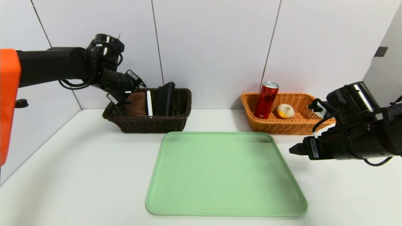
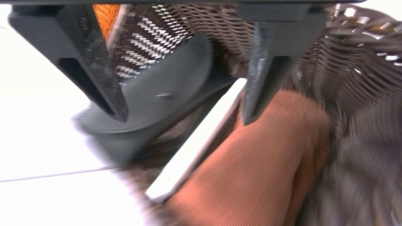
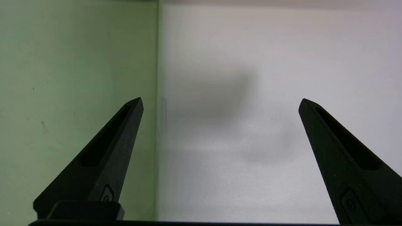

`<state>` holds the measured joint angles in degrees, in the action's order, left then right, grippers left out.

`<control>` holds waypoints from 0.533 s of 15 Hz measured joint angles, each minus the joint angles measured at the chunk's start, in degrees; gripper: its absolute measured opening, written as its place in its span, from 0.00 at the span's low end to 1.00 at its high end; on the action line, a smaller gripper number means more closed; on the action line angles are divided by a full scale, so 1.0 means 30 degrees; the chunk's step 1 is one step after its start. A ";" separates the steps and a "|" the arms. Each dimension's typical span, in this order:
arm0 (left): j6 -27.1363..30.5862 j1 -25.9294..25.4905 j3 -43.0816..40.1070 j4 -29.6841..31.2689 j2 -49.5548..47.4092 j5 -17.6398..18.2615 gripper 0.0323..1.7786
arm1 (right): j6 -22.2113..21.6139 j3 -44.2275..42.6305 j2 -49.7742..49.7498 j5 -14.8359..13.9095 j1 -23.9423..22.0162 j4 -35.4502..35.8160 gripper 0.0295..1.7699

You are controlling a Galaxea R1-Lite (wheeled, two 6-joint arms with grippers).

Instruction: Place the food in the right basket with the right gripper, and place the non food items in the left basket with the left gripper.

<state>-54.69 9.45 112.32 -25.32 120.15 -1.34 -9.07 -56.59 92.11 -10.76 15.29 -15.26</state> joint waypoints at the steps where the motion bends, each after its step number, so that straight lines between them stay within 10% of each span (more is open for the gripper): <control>1: 0.1243 0.0138 0.0024 0.0484 -0.0569 -0.0471 0.76 | 0.0028 -0.0126 -0.0061 0.0008 0.0000 0.0008 0.97; 8: 1.4787 0.1369 -0.2438 0.1524 -0.5851 -0.1662 0.87 | 0.1894 -0.1504 -0.0910 0.0796 0.0004 0.5185 0.97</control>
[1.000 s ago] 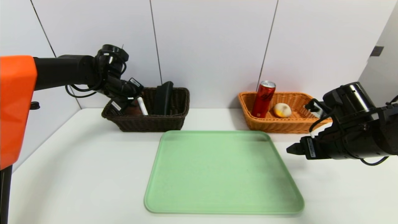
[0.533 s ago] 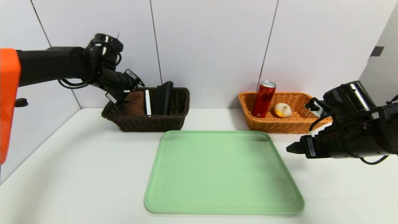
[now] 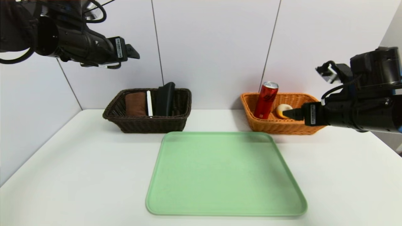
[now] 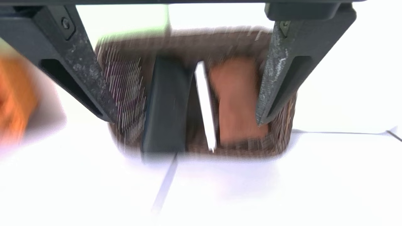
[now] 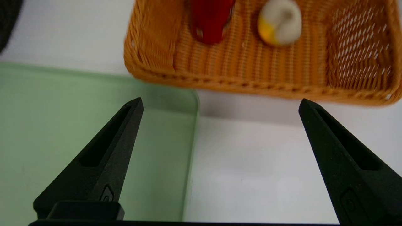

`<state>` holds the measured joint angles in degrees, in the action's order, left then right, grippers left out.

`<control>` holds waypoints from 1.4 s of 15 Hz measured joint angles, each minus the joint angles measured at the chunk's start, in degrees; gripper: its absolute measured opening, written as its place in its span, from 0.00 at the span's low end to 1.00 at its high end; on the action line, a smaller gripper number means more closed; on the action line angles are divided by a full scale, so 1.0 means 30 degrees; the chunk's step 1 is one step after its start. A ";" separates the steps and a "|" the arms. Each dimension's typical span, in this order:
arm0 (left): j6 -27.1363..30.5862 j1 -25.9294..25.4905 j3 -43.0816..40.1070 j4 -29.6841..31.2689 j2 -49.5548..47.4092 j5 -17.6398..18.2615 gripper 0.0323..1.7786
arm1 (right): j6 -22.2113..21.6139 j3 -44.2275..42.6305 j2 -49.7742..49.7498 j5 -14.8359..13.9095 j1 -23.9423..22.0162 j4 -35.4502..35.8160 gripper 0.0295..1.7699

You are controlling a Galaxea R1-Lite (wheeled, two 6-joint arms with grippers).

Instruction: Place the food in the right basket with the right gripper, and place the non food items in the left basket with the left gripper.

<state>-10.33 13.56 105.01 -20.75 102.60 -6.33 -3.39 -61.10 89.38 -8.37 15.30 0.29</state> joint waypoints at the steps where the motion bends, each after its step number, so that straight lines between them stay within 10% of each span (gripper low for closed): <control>1: 0.1146 0.0240 -0.1743 0.0102 -0.1268 0.0008 0.88 | 0.0313 -0.0012 -0.0126 -0.0053 -0.0004 0.1434 0.97; 6: 0.3966 0.0118 -1.0447 0.0910 -0.9135 -0.0910 0.92 | 0.1512 0.0947 -0.2564 -0.2060 -0.0370 0.3665 0.97; 12: 0.2849 -0.3149 -1.9911 0.1085 -2.0310 -0.1483 0.94 | 0.1475 0.6953 -0.8680 -0.2418 -0.2373 0.4129 0.97; 21: 0.3734 -0.4173 -2.6100 -0.0975 -3.2594 -0.1585 0.95 | 0.2072 1.3605 -1.9948 -0.2763 -0.3633 0.4429 0.97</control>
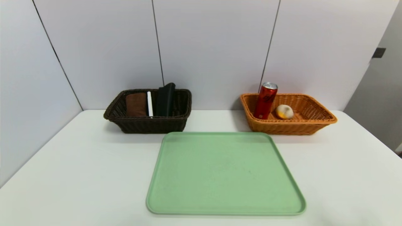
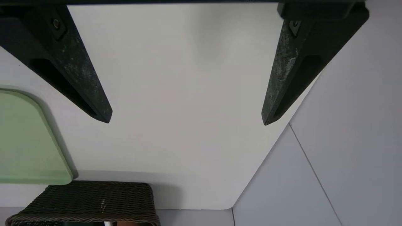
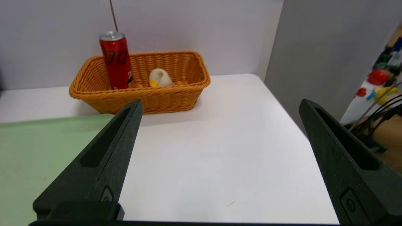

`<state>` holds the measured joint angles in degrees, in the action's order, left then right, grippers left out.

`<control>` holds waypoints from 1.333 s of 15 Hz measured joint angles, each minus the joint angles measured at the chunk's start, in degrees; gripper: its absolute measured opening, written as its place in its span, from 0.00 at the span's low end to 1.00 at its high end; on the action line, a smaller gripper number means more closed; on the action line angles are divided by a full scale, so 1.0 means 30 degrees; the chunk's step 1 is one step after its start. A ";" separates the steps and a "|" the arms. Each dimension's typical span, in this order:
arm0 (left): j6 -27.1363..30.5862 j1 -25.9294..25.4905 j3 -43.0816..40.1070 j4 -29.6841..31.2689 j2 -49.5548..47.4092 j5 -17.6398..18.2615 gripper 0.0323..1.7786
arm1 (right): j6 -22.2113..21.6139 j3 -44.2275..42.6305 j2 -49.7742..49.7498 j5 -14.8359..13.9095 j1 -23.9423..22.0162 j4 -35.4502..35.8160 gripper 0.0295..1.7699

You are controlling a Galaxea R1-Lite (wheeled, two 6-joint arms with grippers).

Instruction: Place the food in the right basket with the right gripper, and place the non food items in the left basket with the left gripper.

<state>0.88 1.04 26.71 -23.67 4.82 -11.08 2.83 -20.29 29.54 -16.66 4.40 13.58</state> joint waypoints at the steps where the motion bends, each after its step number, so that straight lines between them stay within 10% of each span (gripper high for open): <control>1: 0.0183 -0.0033 -0.0240 0.0223 -0.0561 0.0037 0.95 | 0.0370 0.0398 -0.1296 0.0134 -0.0183 0.0000 0.97; 6: 0.1321 -0.0061 -0.1938 0.2040 -0.1581 0.0223 0.95 | 0.2601 0.2747 -0.7700 0.3056 -0.1211 -0.0293 0.97; 10: 0.3052 -0.0061 -0.6359 0.7542 -0.1658 0.1057 0.95 | 0.3348 0.6238 -0.9496 0.5579 -0.1467 0.1215 0.97; 13: 0.3832 -0.0053 -0.8582 1.1301 -0.1666 0.2950 0.95 | 0.2052 0.6701 -0.9822 0.5738 -0.1528 -0.2653 0.97; 15: 0.2662 -0.0061 -0.8830 0.9590 -0.1666 0.4417 0.95 | 0.1048 0.6737 -0.9878 0.6047 -0.1520 -0.4502 0.97; 20: 0.0016 -0.0061 -0.8903 0.8485 -0.1666 0.3840 0.95 | 0.0910 0.6754 -0.9883 0.5937 -0.1528 -0.4535 0.97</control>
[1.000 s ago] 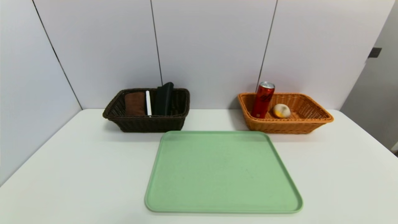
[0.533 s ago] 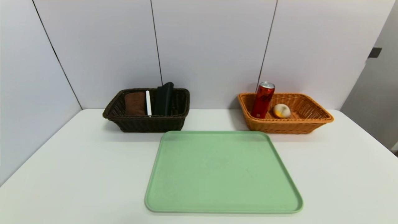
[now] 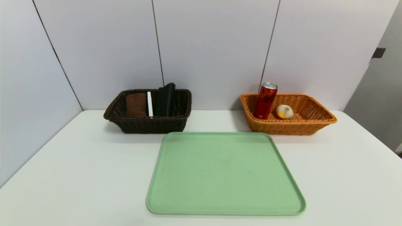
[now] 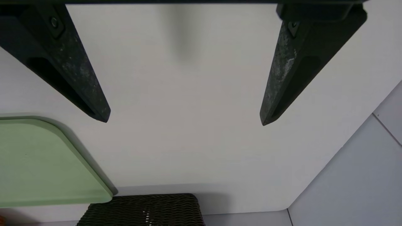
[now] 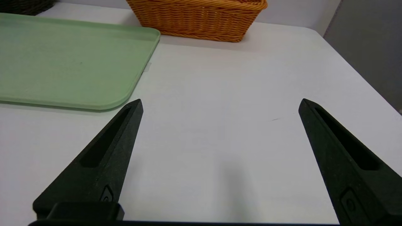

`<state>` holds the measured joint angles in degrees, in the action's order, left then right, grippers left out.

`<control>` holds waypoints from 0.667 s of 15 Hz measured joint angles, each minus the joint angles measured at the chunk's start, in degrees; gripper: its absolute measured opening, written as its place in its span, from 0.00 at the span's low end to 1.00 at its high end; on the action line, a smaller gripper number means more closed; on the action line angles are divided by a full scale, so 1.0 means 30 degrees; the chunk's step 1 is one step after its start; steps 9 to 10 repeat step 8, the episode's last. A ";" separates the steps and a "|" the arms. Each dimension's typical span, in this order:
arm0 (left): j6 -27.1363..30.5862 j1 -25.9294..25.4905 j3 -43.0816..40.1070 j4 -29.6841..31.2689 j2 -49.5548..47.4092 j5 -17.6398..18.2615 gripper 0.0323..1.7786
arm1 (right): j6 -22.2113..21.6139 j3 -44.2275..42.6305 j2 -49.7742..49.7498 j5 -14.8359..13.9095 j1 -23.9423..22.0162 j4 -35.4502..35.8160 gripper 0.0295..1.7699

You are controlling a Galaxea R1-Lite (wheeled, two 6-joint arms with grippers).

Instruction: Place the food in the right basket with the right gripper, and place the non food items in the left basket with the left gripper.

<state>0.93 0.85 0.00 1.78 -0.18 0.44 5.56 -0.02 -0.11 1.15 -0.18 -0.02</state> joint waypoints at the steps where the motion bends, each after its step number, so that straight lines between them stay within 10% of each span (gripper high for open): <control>1: -0.0061 0.0000 0.0000 0.0004 0.0000 -0.0028 0.95 | 0.0150 0.0008 0.0000 0.0012 0.0000 -0.0008 0.97; 10: -0.0118 0.0000 0.0000 0.0012 0.0008 -0.0028 0.95 | 0.0130 0.0008 0.0000 0.0020 0.0000 -0.0016 0.97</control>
